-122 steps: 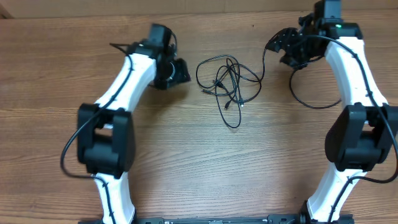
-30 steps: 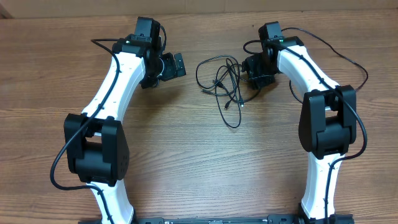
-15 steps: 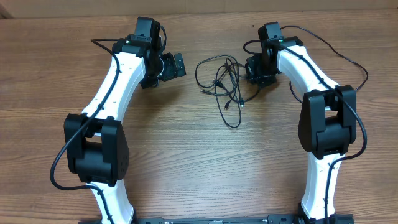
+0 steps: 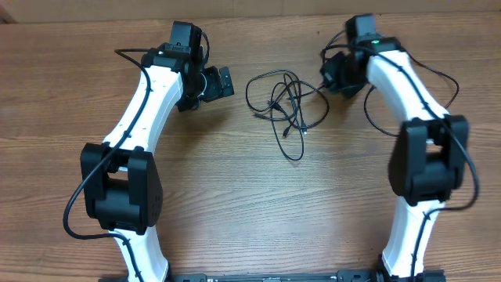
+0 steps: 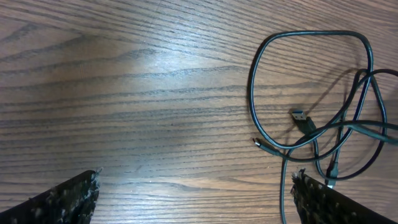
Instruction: Untangle cables
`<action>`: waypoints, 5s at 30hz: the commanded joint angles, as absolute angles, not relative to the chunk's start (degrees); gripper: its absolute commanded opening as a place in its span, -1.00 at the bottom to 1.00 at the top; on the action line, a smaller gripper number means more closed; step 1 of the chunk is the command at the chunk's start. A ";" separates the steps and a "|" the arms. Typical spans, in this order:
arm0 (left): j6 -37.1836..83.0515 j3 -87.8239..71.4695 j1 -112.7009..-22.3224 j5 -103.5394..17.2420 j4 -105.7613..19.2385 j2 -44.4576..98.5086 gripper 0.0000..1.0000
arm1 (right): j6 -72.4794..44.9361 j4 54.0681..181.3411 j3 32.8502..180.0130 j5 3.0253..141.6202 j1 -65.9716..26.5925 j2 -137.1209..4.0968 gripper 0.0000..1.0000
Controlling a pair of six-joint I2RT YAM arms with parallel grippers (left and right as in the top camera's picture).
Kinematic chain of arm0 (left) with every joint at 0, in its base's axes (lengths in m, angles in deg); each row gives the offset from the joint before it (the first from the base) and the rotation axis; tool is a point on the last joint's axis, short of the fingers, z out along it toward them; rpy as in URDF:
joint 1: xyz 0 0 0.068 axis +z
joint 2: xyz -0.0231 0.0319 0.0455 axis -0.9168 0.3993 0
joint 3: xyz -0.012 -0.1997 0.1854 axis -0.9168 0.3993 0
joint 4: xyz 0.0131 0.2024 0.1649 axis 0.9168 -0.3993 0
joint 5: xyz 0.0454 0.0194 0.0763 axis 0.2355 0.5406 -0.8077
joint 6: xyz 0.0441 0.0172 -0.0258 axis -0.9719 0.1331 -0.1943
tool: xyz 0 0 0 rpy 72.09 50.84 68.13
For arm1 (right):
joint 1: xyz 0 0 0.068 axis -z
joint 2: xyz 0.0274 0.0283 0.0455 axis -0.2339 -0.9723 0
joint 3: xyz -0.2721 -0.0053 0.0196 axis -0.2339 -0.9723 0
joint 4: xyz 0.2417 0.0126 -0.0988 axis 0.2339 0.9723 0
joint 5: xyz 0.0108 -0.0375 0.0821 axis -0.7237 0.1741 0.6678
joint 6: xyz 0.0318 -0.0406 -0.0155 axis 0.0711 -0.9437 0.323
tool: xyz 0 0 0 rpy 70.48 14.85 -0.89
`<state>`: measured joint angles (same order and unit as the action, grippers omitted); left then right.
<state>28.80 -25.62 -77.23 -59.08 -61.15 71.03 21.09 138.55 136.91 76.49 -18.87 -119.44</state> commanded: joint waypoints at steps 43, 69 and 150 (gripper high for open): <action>28.96 -26.38 -77.34 -59.83 -61.09 71.01 0.99 | -3.94 147.07 139.45 39.83 9.17 -111.88 -0.58; 28.96 -26.38 -77.34 -59.83 -61.09 71.01 0.99 | -23.56 144.67 139.40 70.93 7.90 -115.79 0.30; 29.15 -26.38 -77.34 -59.89 -60.21 71.01 0.99 | -29.66 162.61 161.89 82.17 -11.33 -129.16 0.62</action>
